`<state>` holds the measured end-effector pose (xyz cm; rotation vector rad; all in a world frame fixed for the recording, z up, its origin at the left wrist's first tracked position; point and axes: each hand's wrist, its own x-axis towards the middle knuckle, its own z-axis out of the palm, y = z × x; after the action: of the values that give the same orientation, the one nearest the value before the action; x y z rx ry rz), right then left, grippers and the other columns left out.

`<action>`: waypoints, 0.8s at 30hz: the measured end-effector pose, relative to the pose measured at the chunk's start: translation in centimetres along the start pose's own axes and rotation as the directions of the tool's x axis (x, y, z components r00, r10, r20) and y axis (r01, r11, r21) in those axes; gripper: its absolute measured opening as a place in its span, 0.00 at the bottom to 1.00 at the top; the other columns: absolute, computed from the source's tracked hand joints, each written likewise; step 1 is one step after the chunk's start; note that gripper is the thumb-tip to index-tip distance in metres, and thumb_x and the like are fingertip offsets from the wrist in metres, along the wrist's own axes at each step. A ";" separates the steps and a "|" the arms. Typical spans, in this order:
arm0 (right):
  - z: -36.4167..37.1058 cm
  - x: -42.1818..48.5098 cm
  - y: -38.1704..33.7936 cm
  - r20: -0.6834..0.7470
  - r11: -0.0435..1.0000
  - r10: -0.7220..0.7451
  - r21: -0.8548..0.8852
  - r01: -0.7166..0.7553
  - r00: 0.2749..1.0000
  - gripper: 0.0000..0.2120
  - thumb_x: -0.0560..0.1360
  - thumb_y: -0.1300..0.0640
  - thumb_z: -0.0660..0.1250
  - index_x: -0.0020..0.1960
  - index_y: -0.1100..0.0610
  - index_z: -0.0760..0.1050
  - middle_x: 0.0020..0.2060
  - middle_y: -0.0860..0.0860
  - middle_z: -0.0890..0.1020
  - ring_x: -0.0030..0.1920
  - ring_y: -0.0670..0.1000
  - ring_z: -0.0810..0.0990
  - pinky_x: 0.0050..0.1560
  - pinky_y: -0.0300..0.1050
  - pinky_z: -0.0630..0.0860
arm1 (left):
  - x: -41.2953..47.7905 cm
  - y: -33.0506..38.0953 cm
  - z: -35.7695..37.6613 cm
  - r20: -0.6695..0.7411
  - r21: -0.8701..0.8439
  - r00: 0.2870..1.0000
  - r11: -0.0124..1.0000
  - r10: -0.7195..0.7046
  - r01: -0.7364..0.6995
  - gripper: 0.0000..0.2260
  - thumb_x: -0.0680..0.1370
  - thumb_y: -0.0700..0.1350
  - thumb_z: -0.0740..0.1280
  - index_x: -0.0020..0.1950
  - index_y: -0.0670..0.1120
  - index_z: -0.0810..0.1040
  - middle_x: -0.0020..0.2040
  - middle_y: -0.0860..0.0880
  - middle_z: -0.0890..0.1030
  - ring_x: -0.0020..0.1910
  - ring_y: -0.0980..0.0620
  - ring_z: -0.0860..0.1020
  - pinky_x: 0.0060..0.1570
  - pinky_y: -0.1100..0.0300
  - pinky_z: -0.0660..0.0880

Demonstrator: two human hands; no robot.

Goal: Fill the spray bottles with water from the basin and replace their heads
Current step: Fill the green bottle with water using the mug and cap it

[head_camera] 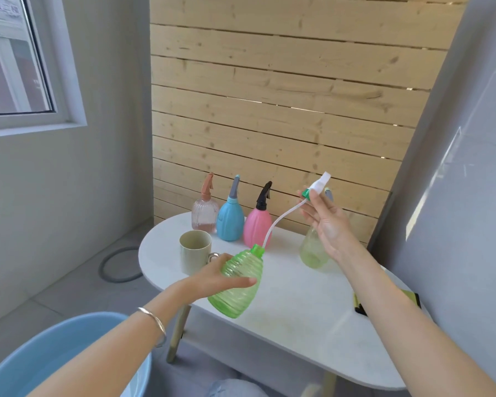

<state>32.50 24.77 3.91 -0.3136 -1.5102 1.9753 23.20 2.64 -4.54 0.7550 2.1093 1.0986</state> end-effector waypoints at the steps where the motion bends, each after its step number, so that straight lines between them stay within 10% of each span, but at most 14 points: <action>1: -0.3 0.2 0.1 -0.034 1.000 -0.024 -0.012 0.024 0.999 0.08 0.77 0.55 0.65 0.54 0.54 0.78 0.48 0.49 0.84 0.52 0.45 0.81 0.55 0.39 0.74 | 0.2 -0.4 0.1 -0.003 0.033 1.000 0.999 -0.005 0.005 0.45 0.63 0.68 0.74 0.73 0.49 0.61 0.67 0.52 0.67 0.65 0.52 0.69 0.64 0.58 0.67; 7: -2.1 0.9 2.6 -0.049 0.868 -0.130 -0.488 0.090 0.990 0.10 0.74 0.56 0.70 0.55 0.54 0.77 0.47 0.45 0.81 0.47 0.44 0.79 0.42 0.23 0.71 | 0.7 -1.3 1.0 -0.088 0.006 0.995 0.999 0.038 -0.038 0.40 0.71 0.57 0.74 0.75 0.48 0.58 0.65 0.54 0.65 0.61 0.57 0.65 0.57 0.63 0.63; 10: -3.4 0.7 7.4 0.021 0.664 0.003 -0.747 0.013 1.000 0.13 0.69 0.57 0.75 0.51 0.56 0.75 0.45 0.50 0.81 0.43 0.49 0.78 0.41 0.35 0.72 | 1.0 -1.3 1.1 -0.113 -0.009 0.992 0.999 0.047 -0.049 0.40 0.71 0.56 0.74 0.77 0.47 0.57 0.67 0.52 0.66 0.60 0.58 0.64 0.57 0.64 0.62; 15: -4.7 -0.5 14.3 0.016 0.469 0.162 -0.881 -0.063 0.987 0.13 0.65 0.52 0.78 0.47 0.52 0.78 0.42 0.48 0.81 0.42 0.49 0.77 0.46 0.44 0.74 | 1.6 -2.3 1.0 -0.114 -0.012 0.993 1.000 0.019 -0.021 0.46 0.69 0.60 0.75 0.78 0.47 0.54 0.76 0.49 0.61 0.74 0.51 0.62 0.66 0.60 0.61; 24: -4.3 -0.8 16.8 0.028 0.237 0.150 -0.971 -0.008 0.988 0.15 0.67 0.46 0.72 0.53 0.49 0.78 0.49 0.45 0.82 0.52 0.49 0.79 0.49 0.43 0.71 | 1.3 -3.1 -0.1 -0.148 -0.048 0.989 0.999 0.004 -0.011 0.44 0.68 0.60 0.75 0.78 0.51 0.55 0.70 0.55 0.66 0.66 0.57 0.66 0.64 0.62 0.63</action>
<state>29.87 25.10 -13.22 -0.8014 -2.7230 0.7607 21.66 2.04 -7.52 0.6770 2.1953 1.2394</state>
